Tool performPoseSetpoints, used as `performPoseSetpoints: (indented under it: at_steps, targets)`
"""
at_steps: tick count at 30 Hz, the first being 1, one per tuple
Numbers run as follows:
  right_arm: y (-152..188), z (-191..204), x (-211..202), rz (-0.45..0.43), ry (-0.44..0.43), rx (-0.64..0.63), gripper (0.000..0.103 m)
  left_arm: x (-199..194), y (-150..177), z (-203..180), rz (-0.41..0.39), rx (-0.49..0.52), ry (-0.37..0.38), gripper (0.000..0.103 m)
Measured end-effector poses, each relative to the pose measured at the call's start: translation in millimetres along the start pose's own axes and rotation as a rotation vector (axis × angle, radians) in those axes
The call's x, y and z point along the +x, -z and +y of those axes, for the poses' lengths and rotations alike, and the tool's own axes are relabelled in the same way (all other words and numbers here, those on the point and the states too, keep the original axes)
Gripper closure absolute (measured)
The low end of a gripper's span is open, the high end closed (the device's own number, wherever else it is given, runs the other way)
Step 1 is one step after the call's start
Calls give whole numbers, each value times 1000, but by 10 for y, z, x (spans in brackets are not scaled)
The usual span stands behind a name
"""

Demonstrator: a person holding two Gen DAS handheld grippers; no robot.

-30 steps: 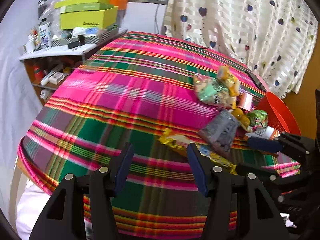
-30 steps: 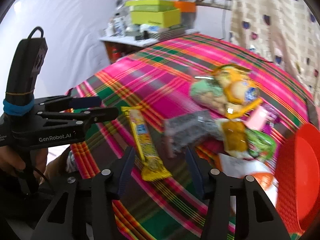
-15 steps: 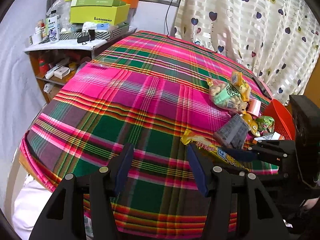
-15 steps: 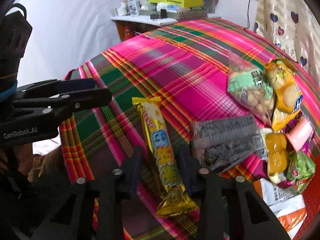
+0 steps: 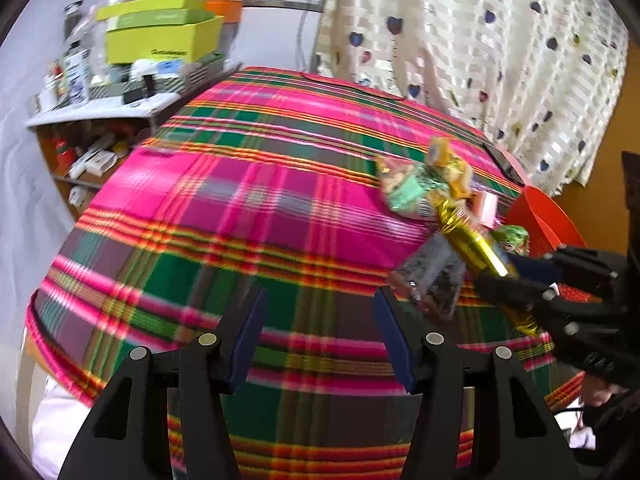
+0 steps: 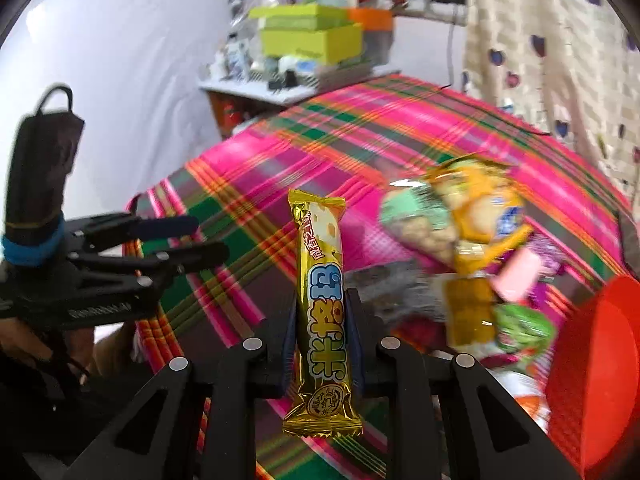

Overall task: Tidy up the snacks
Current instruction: 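Lift the wafer bar with the right gripper while the left gripper grasps the dark seed packet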

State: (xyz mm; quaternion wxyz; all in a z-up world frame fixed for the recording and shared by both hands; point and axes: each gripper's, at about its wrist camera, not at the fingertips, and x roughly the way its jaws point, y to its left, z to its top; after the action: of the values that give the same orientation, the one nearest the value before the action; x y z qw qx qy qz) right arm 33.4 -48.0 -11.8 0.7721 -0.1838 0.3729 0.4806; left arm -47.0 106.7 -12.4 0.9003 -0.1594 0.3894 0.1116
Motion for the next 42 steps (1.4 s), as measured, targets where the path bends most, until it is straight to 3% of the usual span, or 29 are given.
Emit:
performPoseSetpoints:
  at_steps: [11, 14, 16, 23, 39, 42]
  targets:
    - [202, -452, -558, -87, 113, 130, 83, 329, -216, -613, 51, 229, 129, 46]
    - [229, -521, -622, -95, 128, 149, 83, 387, -264, -721, 56, 284, 162, 46]
    - [254, -568, -660, -102, 135, 159, 83, 434, -290, -791, 56, 325, 174, 41]
    - [249, -629, -694, -107, 141, 171, 83, 594, -359, -906, 85, 412, 224, 41]
    - [269, -704, -702, -103, 139, 193, 83, 910, -262, -1014, 126, 488, 179, 41]
    - [282, -715, -710, -105, 136, 199, 83, 894, -239, -1011, 116, 483, 168, 46]
